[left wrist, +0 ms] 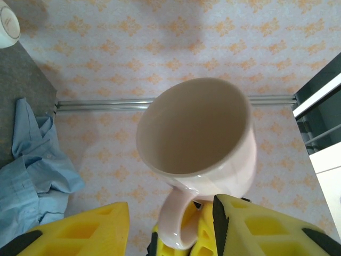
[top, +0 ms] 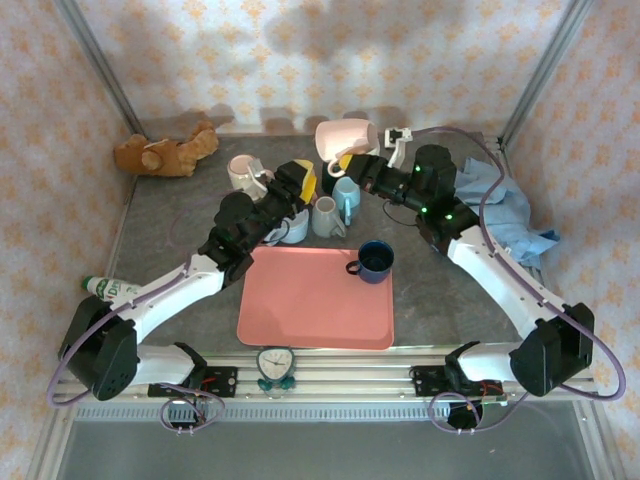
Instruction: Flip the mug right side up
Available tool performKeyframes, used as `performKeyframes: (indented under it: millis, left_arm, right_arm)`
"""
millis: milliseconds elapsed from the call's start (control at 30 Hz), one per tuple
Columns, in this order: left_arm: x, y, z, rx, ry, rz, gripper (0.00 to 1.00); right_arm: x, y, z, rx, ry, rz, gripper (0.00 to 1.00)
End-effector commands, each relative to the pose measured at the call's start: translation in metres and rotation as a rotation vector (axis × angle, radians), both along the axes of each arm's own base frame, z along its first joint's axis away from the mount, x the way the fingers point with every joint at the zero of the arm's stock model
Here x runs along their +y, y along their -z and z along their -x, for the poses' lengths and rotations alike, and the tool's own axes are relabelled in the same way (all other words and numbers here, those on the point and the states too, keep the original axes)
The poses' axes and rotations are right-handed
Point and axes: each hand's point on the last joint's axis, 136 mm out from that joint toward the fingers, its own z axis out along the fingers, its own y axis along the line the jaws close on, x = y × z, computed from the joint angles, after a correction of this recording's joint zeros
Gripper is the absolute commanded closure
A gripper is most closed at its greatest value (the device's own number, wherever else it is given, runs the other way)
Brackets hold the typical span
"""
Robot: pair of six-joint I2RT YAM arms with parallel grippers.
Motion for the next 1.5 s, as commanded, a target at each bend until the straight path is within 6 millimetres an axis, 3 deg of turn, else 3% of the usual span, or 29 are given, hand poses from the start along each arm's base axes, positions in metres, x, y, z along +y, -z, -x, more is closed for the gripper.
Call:
performKeyframes:
  millis: [0,333,767,1133,1467]
  left_arm:
    - [-0.006,-0.016,0.004,-0.040,0.024,0.058,0.55]
    - [-0.018,-0.033,0.008,-0.080,0.067,0.055,0.56]
    - [-0.040,-0.029,0.004,-0.043,0.133,0.056,0.60]
    - [-0.028,-0.044,-0.001,-0.093,0.061,0.120,0.67]
    - [-0.019,-0.042,-0.006,-0.091,0.006,0.160,0.72]
  right_arm:
    - [0.004,-0.046,0.008,-0.149,-0.028,-0.088,1.00]
    - [0.008,-0.043,0.006,-0.127,-0.035,-0.097,1.00]
    - [0.011,-0.047,0.006,-0.121,-0.048,-0.137,1.00]
    - [0.022,-0.042,0.010,-0.093,-0.081,-0.152,1.00]
    - [0.026,-0.043,0.015,-0.086,-0.091,-0.171,1.00]
